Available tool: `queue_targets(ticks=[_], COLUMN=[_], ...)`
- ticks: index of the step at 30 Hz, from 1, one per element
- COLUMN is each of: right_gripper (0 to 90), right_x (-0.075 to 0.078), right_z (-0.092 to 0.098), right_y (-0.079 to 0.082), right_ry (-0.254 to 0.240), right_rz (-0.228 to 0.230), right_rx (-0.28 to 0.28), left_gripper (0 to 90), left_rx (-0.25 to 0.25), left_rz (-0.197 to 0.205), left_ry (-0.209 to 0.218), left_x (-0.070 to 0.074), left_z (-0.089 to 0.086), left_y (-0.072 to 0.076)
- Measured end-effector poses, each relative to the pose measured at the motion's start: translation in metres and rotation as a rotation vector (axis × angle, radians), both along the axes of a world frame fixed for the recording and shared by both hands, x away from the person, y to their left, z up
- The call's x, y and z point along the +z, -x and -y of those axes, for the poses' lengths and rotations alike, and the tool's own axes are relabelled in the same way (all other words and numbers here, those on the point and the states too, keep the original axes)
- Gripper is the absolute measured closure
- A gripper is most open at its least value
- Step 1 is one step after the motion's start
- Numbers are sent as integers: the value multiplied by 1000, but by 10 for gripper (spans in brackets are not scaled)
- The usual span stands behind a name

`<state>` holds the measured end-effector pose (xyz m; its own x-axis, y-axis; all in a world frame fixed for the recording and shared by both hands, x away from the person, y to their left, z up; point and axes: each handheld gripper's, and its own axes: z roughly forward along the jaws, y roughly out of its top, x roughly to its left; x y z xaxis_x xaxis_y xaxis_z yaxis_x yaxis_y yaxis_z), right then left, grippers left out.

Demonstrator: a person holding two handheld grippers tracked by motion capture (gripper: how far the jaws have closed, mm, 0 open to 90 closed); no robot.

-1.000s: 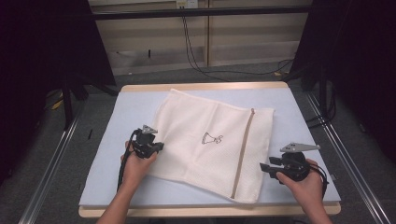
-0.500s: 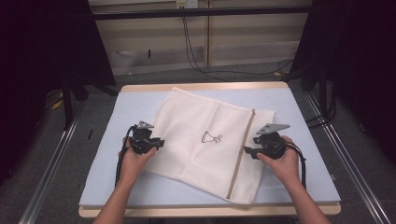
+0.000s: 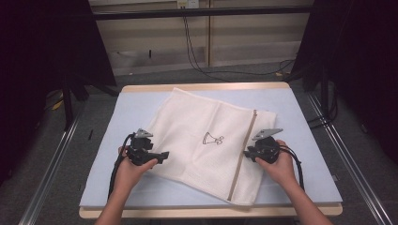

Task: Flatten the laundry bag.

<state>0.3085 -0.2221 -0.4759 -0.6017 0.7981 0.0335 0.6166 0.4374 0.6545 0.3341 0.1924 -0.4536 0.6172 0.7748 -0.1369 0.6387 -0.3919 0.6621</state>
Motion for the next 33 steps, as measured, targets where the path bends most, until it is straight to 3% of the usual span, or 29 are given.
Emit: queue_targets(ticks=[4, 7, 10, 16, 19, 21, 23, 27, 28, 33], right_gripper=[900, 900, 900, 900, 900, 900, 900, 900, 900, 900], right_x=[0, 1, 2, 3, 5, 6, 6, 7, 7, 7], right_z=[-3, -2, -5, -11, -22, -30, -39, -48, -48, -50], right_y=[0, -1, 3, 13, 21, 24, 26, 26, 26, 28], right_ry=[21, 5, 16, -41, -49, -29, -36, -14, -15, -25], right_rz=[7, -8, -12, -49, -66, -69, -75, -68, -67, -81], right_rx=[22, 5, 5, 30, 74, 97, 123, 138, 143, 155], left_gripper=[196, 185, 181, 181, 180, 171, 156, 157, 168, 333], left_rx=[-18, -25, 19, 117, 169, 201, 235, 226, 191, 207], left_rz=[-1, -17, -16, 9, -15, -25, -44, -45, -53, -32], left_ry=[9, -18, -36, -57, -83, -125, -112, -120, -121, -146], left_x=[-2, -7, -10, -8, -11, -12, -16, -18, -17, -16], left_z=[9, 9, 3, -12, -22, -30, -33, -32, -32, -28], left_y=[5, 7, 7, 10, 12, 11, 10, 8, 7, 7])
